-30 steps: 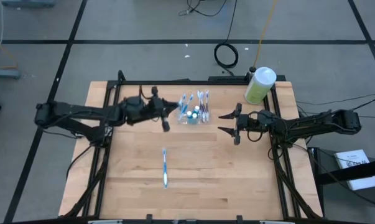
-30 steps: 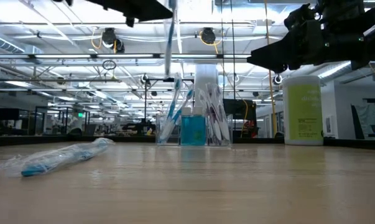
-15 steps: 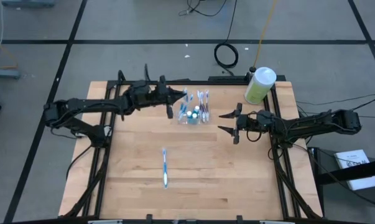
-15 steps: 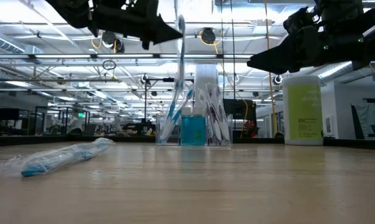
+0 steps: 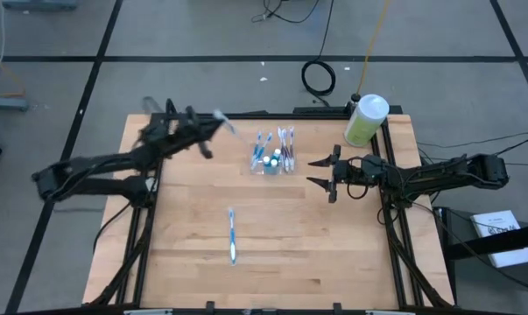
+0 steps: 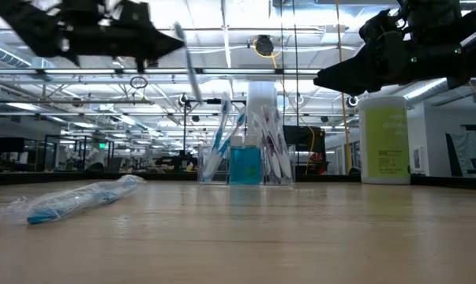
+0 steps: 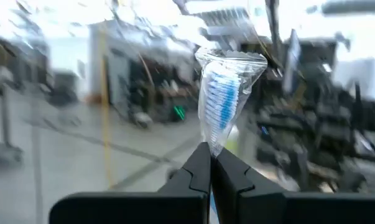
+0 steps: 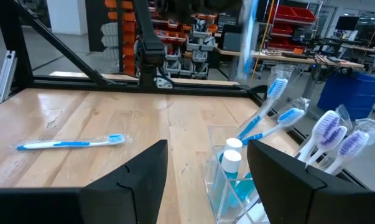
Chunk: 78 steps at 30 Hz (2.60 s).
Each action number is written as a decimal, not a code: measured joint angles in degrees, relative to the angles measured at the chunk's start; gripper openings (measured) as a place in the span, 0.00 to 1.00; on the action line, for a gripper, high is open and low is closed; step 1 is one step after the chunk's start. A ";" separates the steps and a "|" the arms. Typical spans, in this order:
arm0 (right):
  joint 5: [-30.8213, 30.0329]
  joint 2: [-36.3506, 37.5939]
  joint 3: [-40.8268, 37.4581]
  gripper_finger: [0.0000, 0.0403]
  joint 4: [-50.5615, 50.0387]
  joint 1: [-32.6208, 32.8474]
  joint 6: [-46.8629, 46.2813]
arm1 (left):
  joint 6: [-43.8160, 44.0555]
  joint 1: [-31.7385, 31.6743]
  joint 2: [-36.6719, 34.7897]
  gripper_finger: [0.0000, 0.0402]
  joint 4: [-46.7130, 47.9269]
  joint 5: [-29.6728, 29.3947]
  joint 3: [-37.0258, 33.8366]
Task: Pick & Place toothbrushing station
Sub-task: Put the blue toothbrush into the transparent organizer
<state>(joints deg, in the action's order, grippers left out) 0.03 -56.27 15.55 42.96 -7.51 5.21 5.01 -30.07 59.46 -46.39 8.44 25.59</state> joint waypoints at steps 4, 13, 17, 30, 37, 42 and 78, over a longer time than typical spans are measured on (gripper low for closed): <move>0.00 0.00 0.00 0.53 0.02 0.00 0.00 | -1.39 -1.07 -14.78 0.00 5.03 -3.67 -4.58; 0.00 0.00 -0.01 0.53 0.04 0.00 0.02 | -2.48 -0.02 -44.29 0.00 38.32 -14.41 -4.18; 0.00 0.00 -0.02 0.53 0.04 0.00 0.04 | 0.59 2.16 -47.27 0.00 43.67 -14.29 -5.40; -0.02 0.00 -0.02 0.53 0.78 0.00 0.04 | 6.31 9.18 -25.87 0.00 10.07 -14.53 -20.41; -0.15 -0.01 -0.04 0.53 1.66 0.00 0.09 | 7.34 9.66 -12.85 0.00 -3.08 -11.63 -17.94; -0.22 -0.02 -0.04 0.53 1.81 0.00 0.17 | 7.57 10.04 -6.17 0.00 -3.65 -9.52 -13.09; -0.22 -0.02 -0.04 0.53 1.14 -0.02 0.44 | 1.36 10.95 22.01 0.01 -1.93 -11.49 6.77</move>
<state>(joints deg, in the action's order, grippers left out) -0.19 -56.29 15.51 44.10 -7.53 5.65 6.37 -19.11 81.47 -48.33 -3.05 32.36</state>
